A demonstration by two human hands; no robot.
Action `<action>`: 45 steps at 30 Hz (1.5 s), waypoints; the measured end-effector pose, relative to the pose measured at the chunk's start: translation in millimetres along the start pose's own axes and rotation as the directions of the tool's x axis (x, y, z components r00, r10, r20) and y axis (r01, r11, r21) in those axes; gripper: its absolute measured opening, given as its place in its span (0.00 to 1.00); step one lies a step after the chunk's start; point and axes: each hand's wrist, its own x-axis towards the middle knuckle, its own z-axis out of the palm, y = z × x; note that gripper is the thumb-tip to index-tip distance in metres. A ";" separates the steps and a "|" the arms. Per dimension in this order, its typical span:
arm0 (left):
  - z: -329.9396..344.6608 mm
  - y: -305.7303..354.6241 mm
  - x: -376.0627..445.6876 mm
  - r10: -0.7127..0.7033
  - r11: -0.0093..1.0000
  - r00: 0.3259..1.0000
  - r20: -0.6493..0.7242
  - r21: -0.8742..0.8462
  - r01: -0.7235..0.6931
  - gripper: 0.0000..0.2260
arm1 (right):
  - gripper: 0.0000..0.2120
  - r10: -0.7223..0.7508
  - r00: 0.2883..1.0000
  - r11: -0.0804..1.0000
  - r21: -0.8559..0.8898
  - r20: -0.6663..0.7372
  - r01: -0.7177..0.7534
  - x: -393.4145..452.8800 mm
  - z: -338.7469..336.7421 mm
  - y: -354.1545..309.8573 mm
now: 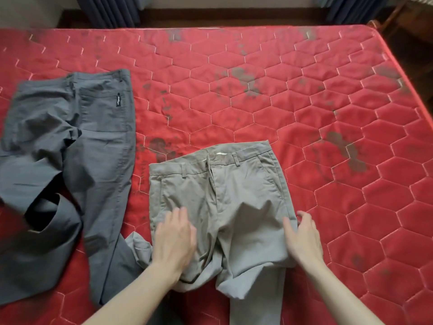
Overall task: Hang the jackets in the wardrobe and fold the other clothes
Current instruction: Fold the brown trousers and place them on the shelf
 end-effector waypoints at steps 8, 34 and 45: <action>-1.2 -40.9 84.9 -0.493 0.858 0.863 0.115 -0.104 0.504 0.27 | 0.37 -0.066 0.997 0.996 0.059 0.038 0.063 67.6 1.4 -72.9; -207.5 -66.1 54.8 -0.029 0.907 0.995 0.099 -0.416 0.068 0.09 | 0.06 -0.526 0.821 0.745 0.344 -0.224 0.571 -75.8 -153.8 -155.0; -486.0 60.4 -43.7 0.031 0.736 0.992 -0.123 -0.668 -0.106 0.14 | 0.07 -0.497 0.767 0.672 0.379 -0.406 0.636 -278.2 -363.6 -184.4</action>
